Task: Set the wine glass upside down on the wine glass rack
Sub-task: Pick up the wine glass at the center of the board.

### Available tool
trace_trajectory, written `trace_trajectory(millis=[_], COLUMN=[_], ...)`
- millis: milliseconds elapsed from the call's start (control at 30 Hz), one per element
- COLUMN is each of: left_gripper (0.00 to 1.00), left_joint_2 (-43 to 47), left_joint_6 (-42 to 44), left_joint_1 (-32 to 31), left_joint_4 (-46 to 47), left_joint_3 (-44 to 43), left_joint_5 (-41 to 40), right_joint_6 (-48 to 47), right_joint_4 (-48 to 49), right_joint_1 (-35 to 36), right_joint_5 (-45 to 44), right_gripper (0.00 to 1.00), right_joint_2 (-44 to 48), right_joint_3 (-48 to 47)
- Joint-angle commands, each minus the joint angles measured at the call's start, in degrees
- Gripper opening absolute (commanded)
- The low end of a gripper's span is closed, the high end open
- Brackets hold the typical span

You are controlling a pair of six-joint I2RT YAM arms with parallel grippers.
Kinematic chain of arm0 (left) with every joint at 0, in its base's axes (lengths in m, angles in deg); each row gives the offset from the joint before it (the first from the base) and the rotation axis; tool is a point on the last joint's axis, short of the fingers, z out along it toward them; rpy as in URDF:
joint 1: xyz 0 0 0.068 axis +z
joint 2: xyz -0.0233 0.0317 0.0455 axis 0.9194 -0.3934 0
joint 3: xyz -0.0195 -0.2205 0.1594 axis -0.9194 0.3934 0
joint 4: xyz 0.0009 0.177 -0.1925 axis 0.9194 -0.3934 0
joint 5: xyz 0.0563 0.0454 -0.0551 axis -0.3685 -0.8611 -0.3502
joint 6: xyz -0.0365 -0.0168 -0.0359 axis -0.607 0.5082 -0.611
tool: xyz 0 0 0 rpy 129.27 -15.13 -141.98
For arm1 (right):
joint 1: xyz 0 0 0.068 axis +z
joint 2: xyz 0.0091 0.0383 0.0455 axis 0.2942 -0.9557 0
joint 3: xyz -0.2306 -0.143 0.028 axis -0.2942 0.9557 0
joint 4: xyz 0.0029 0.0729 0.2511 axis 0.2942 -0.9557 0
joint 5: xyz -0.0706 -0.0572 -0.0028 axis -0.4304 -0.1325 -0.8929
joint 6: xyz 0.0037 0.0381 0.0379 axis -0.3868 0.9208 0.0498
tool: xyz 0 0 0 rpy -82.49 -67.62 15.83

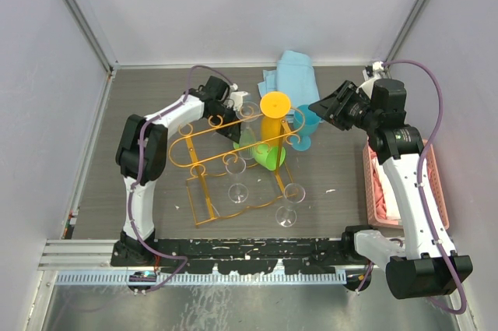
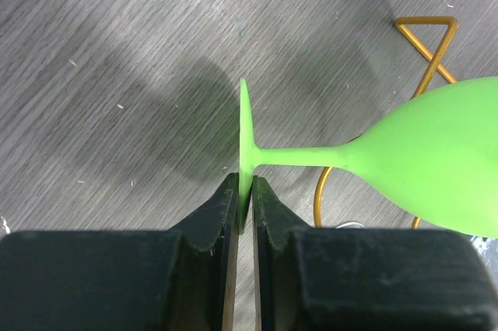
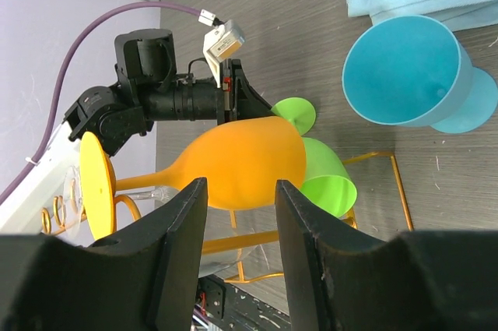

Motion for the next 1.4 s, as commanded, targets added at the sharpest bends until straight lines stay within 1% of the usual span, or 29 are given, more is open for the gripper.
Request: trace_trajectory(millis=[0, 367, 800, 1000, 1367], left_gripper=[0.12, 0.11, 0.1, 0.09, 0.08], left_joint_2=[3.7, 5.4, 6.9, 7.8, 6.8], left_joint_6=[1.7, 1.1, 2.5, 2.6, 2.2], left_joint_1=[-0.2, 1.1, 1.8, 1.8, 2.4], left_joint_4=[-1.4, -0.7, -2.4, -1.9, -2.0], left_joint_3=[-1.6, -0.7, -0.9, 0.4, 0.0], left_joint_5=[-1.2, -1.7, -6.1, -7.9, -10.6], right_joint_6=[0.4, 0.7, 0.8, 0.9, 1.1], right_joint_4=[3.5, 3.6, 4.0, 4.0, 4.2], right_joint_1=[-0.3, -0.3, -0.3, -0.3, -0.3], right_joint_5=[1.1, 1.5, 1.8, 2.0, 2.1], right_gripper=[0.46, 0.46, 0.46, 0.46, 0.46], right_joint_2=[1.6, 1.6, 2.2, 2.1, 1.7], right_joint_3=[-0.4, -0.1, 0.5, 0.3, 0.0])
